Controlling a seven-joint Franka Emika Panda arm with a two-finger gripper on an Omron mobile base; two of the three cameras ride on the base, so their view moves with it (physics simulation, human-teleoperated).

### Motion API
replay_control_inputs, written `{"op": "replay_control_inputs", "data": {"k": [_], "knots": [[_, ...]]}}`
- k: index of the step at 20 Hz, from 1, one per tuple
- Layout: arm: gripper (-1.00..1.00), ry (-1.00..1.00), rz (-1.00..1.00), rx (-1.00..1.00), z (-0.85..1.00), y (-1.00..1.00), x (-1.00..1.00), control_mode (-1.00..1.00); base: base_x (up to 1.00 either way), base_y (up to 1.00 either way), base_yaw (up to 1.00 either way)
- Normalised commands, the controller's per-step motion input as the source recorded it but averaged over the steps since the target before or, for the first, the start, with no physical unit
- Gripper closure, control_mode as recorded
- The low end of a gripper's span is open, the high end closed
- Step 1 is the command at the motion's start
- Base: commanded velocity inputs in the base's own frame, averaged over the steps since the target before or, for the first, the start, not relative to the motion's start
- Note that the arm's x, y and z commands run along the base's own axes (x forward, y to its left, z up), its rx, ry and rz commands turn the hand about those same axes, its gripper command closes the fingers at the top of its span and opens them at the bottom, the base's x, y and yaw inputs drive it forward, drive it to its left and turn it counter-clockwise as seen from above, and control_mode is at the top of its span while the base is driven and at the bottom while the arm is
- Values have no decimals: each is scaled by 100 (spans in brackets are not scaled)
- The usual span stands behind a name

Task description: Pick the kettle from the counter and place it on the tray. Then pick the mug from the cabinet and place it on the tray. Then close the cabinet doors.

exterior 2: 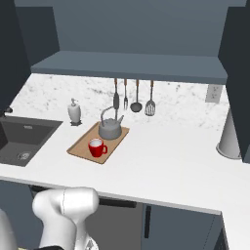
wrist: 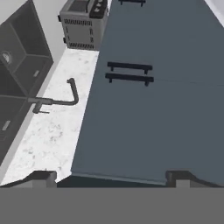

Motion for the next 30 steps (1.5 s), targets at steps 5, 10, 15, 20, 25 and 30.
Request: {"op": "replay_control_inputs", "data": {"k": [5,10,15,20,25,30], "knots": [[-100,1,-20,-6,0,-56,56,-100,0,0,0],[-100,5,-18,0,-3,-69,59,-100,0,0,0],[-100,2,-20,0,-3,-74,53,-100,0,0,0],[-100,7,-19,0,-18,-69,60,-100,0,0,0],[-100,3,-17,0,-20,-68,65,-100,0,0,0],[-100,4,-16,0,-18,-63,70,-100,0,0,0]]}}
